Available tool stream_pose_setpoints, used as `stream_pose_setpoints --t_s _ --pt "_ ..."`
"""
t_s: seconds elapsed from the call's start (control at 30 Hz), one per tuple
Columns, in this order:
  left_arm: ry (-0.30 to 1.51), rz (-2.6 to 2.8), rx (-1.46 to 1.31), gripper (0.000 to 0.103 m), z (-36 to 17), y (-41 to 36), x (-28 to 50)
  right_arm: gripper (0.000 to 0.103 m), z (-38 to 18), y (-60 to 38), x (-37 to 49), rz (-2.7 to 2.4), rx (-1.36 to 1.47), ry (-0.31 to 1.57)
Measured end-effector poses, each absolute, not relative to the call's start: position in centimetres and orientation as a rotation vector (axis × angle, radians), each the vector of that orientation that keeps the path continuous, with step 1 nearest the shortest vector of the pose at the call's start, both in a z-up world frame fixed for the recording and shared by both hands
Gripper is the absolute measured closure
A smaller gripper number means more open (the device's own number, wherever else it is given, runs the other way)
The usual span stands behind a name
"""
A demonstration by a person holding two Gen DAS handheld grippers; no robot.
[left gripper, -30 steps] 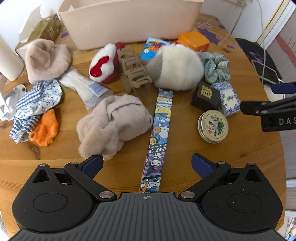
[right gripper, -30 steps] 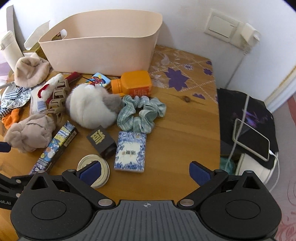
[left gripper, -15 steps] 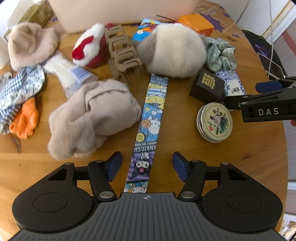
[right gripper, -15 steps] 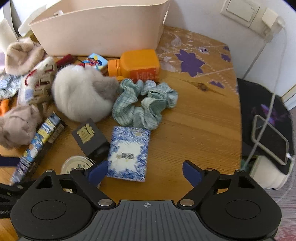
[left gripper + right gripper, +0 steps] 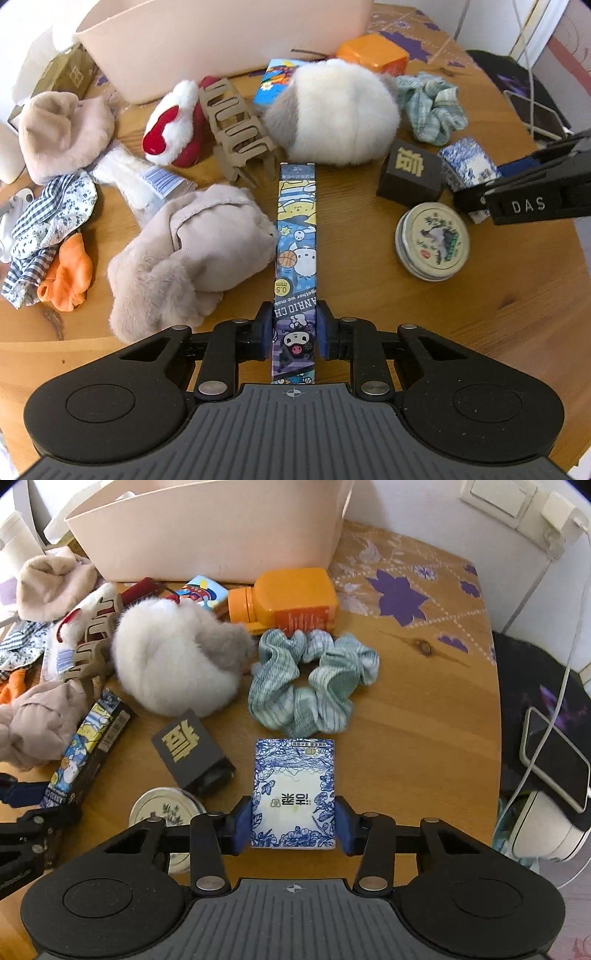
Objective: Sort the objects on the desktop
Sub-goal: 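Grasp the blue cartoon strip box with left tool while right tool grasps blue-white card box, then carry both boxes over the beige basket and open both tools to drop them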
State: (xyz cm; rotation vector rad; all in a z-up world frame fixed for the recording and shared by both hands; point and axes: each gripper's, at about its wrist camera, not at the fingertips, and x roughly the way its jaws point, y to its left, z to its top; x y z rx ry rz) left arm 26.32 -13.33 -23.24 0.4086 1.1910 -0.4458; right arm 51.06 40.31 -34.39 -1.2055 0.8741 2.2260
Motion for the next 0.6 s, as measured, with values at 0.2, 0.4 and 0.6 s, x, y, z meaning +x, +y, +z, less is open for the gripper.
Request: stream_pose_setpoints --t_s 0.2,0.4,0.6 --pt "1.147 -0.480 0.408 0.080 -21.8 -13.6 25.7 0.060 -33.6 39.8 52.7 2.215 -1.161 0.914" --pt "1.102 -0.518 0.401 0.080 -19.8 -13.6 25.3 0.060 -32.2 39.7 54.7 2.219 -1.102 0.918" --pt "1.032 -0.553 0.381 0.080 -16.7 -13.0 24.9 0.060 -30.1 39.8 56.7 2.220 -1.030 0.915"
